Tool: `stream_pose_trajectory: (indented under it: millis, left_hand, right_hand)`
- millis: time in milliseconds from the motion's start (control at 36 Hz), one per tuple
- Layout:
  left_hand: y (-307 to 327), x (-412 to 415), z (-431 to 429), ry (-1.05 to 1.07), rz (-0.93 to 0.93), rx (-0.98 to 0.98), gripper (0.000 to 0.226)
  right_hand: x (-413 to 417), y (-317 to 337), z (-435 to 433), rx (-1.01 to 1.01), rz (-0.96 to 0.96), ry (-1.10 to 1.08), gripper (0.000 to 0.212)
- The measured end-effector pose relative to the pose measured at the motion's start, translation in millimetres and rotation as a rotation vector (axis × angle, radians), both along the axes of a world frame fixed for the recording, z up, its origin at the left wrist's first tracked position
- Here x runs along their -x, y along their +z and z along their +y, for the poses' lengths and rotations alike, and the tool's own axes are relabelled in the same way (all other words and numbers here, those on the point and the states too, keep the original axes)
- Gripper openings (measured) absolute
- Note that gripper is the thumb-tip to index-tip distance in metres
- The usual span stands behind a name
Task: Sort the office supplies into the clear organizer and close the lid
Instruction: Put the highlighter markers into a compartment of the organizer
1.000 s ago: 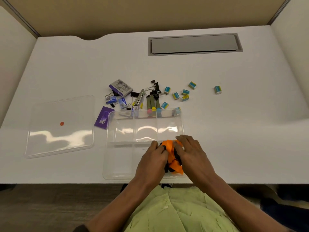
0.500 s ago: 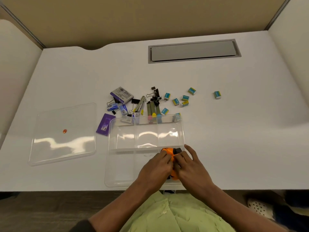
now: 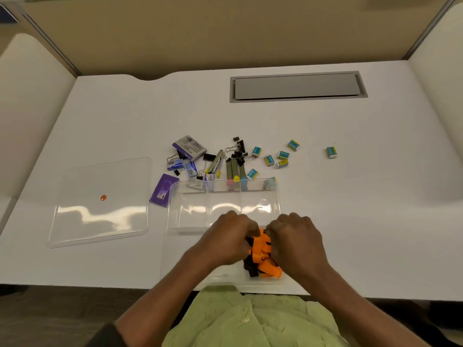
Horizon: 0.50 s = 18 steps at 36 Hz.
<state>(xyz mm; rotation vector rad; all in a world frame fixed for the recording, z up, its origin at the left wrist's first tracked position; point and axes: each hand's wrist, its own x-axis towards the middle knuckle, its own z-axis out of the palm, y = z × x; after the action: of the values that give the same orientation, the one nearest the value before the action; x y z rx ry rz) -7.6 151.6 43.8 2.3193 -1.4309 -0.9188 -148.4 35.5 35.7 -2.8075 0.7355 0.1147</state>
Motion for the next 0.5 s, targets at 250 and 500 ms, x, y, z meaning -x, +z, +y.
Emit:
stream_pose_trajectory:
  millis: [250, 500]
  left_hand:
    - [-3, -92, -47, 0.564, -0.129, 0.242, 0.010]
    - [-42, -138, -81, 0.631, -0.116, 0.046, 0.010]
  right_hand:
    - [-98, 4, -59, -0.253, -0.201, -0.268, 0.020]
    - [-183, -28, -82, -0.392, 0.018, -0.208, 0.039]
